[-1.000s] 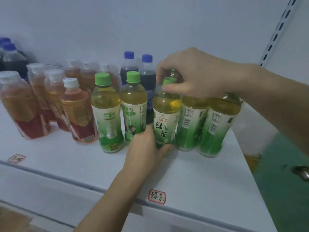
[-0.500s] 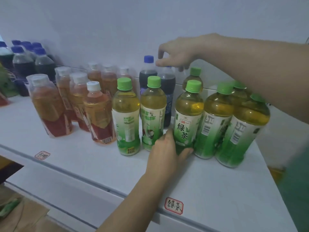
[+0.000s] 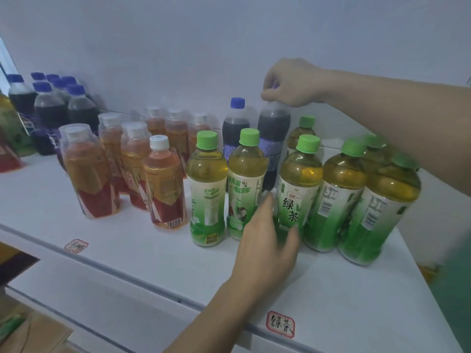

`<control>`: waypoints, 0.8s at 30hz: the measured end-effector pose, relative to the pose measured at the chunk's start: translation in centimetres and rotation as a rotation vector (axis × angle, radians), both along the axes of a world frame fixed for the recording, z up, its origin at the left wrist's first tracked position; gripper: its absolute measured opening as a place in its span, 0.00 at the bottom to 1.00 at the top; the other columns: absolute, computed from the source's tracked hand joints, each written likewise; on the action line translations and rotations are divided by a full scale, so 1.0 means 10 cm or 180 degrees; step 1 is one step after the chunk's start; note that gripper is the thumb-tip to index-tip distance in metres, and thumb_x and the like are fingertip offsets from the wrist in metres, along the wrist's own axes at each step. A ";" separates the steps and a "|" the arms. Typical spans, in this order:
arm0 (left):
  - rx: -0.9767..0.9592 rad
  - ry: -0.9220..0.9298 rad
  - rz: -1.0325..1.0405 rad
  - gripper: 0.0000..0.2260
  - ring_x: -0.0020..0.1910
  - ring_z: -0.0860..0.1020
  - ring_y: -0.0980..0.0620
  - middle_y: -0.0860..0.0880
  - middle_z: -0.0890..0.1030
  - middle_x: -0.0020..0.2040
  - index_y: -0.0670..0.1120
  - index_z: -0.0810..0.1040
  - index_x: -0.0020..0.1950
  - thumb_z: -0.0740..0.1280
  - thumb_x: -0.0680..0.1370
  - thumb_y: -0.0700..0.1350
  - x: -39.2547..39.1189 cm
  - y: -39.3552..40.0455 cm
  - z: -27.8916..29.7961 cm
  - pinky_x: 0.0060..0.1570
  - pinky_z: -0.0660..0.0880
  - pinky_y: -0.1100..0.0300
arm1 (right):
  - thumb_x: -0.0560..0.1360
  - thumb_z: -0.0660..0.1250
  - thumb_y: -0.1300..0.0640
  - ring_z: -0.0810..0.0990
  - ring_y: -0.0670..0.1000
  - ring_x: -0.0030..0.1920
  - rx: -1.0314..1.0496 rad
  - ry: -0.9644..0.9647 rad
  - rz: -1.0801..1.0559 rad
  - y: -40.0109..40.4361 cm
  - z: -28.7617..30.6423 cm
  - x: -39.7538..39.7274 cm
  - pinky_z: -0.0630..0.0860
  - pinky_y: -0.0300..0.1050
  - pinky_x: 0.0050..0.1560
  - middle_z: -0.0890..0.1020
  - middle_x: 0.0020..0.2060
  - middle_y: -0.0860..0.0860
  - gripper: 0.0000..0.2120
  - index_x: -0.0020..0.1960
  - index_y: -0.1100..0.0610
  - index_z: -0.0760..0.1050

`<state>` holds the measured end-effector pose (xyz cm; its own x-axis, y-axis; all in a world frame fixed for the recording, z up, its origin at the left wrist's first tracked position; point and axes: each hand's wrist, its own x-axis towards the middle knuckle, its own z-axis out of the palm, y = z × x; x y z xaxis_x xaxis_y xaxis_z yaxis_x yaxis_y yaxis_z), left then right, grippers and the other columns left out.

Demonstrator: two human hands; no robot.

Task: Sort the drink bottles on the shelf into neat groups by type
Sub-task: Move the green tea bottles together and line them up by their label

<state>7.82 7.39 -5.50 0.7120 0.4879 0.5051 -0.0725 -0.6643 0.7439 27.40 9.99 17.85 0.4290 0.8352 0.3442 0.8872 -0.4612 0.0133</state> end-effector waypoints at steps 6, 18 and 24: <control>-0.0341 -0.0390 -0.0245 0.34 0.74 0.55 0.74 0.65 0.55 0.81 0.57 0.49 0.83 0.56 0.80 0.64 0.08 -0.10 0.55 0.76 0.59 0.61 | 0.76 0.61 0.53 0.75 0.51 0.51 0.1928 -0.0225 0.0021 -0.60 0.59 -0.01 0.65 0.37 0.46 0.79 0.49 0.51 0.14 0.56 0.55 0.81; -0.1258 -0.1852 -0.0470 0.32 0.64 0.69 0.77 0.77 0.71 0.65 0.61 0.53 0.81 0.62 0.79 0.54 0.14 -0.21 1.47 0.55 0.69 0.79 | 0.71 0.59 0.57 0.71 0.37 0.35 0.3836 0.0338 0.0666 -1.27 0.92 -0.33 0.66 0.32 0.38 0.76 0.31 0.39 0.10 0.39 0.50 0.79; -0.1356 -0.2156 -0.0062 0.30 0.48 0.75 0.80 0.63 0.73 0.64 0.56 0.61 0.80 0.68 0.81 0.45 -0.10 0.21 1.73 0.39 0.72 0.81 | 0.71 0.59 0.59 0.71 0.37 0.32 0.4313 0.0817 0.0925 -1.04 0.82 -0.56 0.66 0.34 0.36 0.74 0.25 0.34 0.14 0.33 0.45 0.77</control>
